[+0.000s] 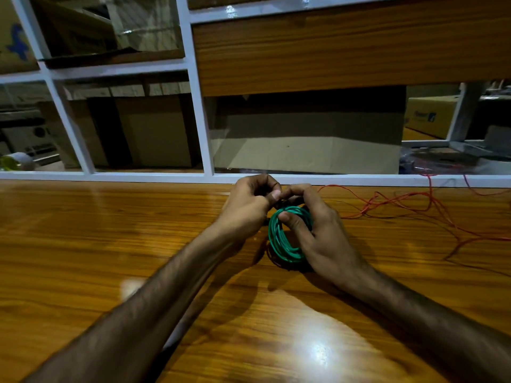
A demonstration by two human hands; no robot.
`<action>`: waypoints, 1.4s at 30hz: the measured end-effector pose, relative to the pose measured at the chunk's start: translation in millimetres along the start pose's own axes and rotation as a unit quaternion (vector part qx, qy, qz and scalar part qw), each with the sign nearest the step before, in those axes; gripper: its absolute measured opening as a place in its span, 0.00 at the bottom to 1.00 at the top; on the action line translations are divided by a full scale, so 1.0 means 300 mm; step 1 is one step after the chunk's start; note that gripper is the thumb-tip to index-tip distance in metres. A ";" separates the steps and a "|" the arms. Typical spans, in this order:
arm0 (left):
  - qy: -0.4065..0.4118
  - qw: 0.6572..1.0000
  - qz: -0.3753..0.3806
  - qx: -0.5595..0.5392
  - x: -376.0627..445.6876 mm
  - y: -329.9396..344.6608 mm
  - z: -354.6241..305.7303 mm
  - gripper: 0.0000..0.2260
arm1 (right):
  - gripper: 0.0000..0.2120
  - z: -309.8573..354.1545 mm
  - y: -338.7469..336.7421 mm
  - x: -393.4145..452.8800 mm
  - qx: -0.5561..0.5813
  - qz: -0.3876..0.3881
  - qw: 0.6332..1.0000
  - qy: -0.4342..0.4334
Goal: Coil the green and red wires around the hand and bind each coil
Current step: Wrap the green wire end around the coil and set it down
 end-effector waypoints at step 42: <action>0.201 0.974 -0.048 0.089 -0.049 0.033 -0.043 0.09 | 0.08 0.012 0.021 -0.019 -0.033 -0.033 0.965 0.258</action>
Point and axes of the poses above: each hand's wrist, its own x-axis towards the middle knuckle, its own y-axis out of the palm, z = x × y, the point moved 4 cm from there along x, towards the middle knuckle, and after that the axes turned 14 degrees about -z, right-handed, at the moved point
